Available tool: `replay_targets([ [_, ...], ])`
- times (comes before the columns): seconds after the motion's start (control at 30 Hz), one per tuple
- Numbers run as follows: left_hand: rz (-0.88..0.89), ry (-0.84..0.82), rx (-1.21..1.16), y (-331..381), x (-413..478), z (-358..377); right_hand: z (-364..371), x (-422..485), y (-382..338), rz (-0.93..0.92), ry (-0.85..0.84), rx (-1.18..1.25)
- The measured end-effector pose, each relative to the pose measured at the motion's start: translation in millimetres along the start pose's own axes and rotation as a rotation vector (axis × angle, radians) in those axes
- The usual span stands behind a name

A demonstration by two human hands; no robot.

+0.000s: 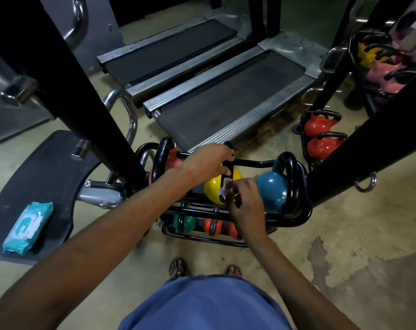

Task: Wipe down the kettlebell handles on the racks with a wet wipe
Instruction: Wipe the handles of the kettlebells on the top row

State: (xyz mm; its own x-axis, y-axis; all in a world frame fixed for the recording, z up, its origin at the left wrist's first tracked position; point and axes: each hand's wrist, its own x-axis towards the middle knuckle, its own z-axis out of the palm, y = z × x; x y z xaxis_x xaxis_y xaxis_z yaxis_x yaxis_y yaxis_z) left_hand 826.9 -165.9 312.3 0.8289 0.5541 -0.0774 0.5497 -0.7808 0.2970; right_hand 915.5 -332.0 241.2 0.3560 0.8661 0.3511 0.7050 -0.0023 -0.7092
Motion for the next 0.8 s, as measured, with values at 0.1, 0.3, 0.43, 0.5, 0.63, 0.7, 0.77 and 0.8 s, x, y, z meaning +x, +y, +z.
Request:
replay_targets([
  [0.1,-0.010,-0.004,-0.006,0,0,1,6,-2,15,-0.470,-0.115,-0.435],
  [0.3,-0.021,0.016,0.028,8,-4,0,5,31,2,-0.836,-0.439,-0.998],
  [0.43,-0.051,0.009,0.020,8,-8,4,-1,39,-12,-0.858,-0.569,-1.209],
  [0.5,-0.061,0.014,-0.004,8,-7,4,-8,41,-17,-0.908,-0.615,-1.127],
  [0.63,-0.065,0.016,-0.045,8,-8,4,-23,36,-8,-1.020,-0.611,-0.927],
  [0.7,-0.055,0.019,-0.036,9,-9,6,-28,32,5,-0.995,-0.502,-0.810],
  [0.77,-0.046,0.021,-0.033,9,-10,7,-31,27,16,-0.908,-0.419,-0.709],
  [0.8,-0.047,0.015,-0.037,9,-10,7,-32,22,21,-0.831,-0.376,-0.640],
])
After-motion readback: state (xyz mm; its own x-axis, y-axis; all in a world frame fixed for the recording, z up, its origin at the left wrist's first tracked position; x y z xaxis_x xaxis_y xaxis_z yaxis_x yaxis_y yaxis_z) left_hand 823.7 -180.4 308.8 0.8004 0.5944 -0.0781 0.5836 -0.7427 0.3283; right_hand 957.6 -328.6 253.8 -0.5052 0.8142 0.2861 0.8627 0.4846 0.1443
